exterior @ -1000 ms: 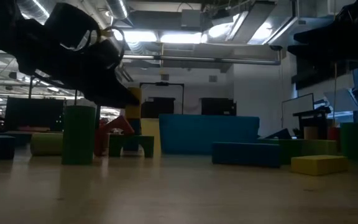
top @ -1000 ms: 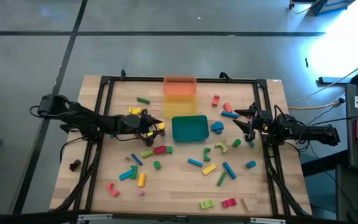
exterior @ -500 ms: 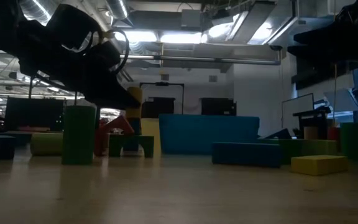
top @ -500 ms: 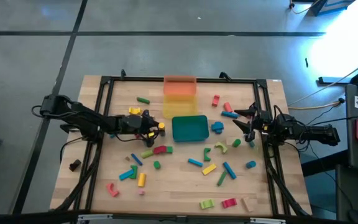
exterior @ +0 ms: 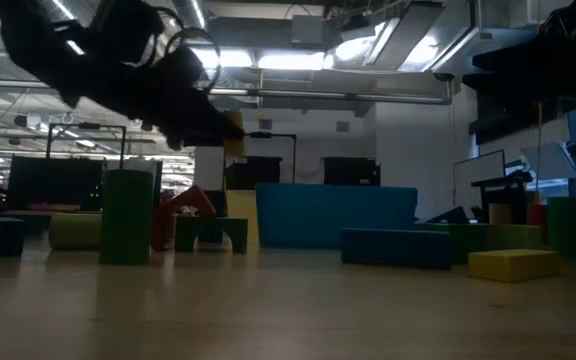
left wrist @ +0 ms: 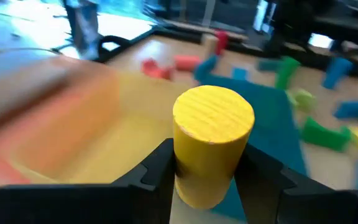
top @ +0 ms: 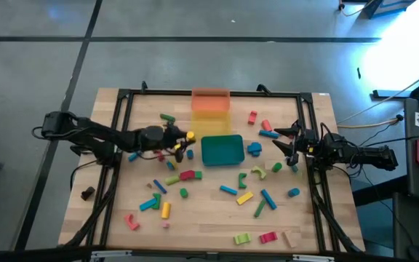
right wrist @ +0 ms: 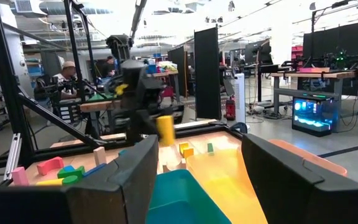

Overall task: Sort blocks by size
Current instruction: Put the yellow cylinder block into the orange bin

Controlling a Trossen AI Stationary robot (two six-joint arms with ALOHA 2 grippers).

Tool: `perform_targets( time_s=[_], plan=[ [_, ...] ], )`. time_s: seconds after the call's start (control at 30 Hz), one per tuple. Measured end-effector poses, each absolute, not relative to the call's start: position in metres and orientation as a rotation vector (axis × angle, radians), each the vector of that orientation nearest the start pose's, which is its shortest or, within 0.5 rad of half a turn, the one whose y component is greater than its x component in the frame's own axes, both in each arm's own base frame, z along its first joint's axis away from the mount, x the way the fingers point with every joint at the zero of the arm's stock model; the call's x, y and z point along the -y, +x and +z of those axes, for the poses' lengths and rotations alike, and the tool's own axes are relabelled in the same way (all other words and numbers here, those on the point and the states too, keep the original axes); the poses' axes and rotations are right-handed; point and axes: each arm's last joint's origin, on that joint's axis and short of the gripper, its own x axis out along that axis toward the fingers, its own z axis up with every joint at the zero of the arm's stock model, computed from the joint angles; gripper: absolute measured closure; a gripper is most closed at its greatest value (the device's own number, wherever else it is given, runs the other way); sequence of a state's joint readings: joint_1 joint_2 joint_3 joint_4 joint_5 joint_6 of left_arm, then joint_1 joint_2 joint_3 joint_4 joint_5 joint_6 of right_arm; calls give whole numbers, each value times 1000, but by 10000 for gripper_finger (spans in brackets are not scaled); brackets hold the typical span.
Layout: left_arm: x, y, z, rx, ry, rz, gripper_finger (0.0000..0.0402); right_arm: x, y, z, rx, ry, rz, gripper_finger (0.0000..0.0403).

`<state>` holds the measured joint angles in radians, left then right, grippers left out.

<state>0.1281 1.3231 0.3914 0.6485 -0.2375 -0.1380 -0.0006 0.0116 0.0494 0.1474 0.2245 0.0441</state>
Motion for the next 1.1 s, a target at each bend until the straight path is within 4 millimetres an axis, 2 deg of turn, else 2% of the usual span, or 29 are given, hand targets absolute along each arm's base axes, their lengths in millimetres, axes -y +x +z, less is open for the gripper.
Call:
perform_targets(
  time_s=[0.2,0.37,0.63,0.83,0.97,1.1],
  plan=[
    [-80,249,193,-216,-17,524,273,7,93,194,190,65,-222,171],
    [-117,261,201,-222,34,586,273,7,93,193,190,66,-229,171],
    [-167,290,181,-301,23,626,268,7,93,193,183,66,-231,171],
    [-185,306,167,-328,-1,651,266,7,94,189,147,62,-232,171],
    [-190,312,170,-326,-8,659,260,7,94,189,144,62,-233,171],
    [-194,316,175,-338,-30,667,231,7,94,189,144,62,-232,171]
  ],
)
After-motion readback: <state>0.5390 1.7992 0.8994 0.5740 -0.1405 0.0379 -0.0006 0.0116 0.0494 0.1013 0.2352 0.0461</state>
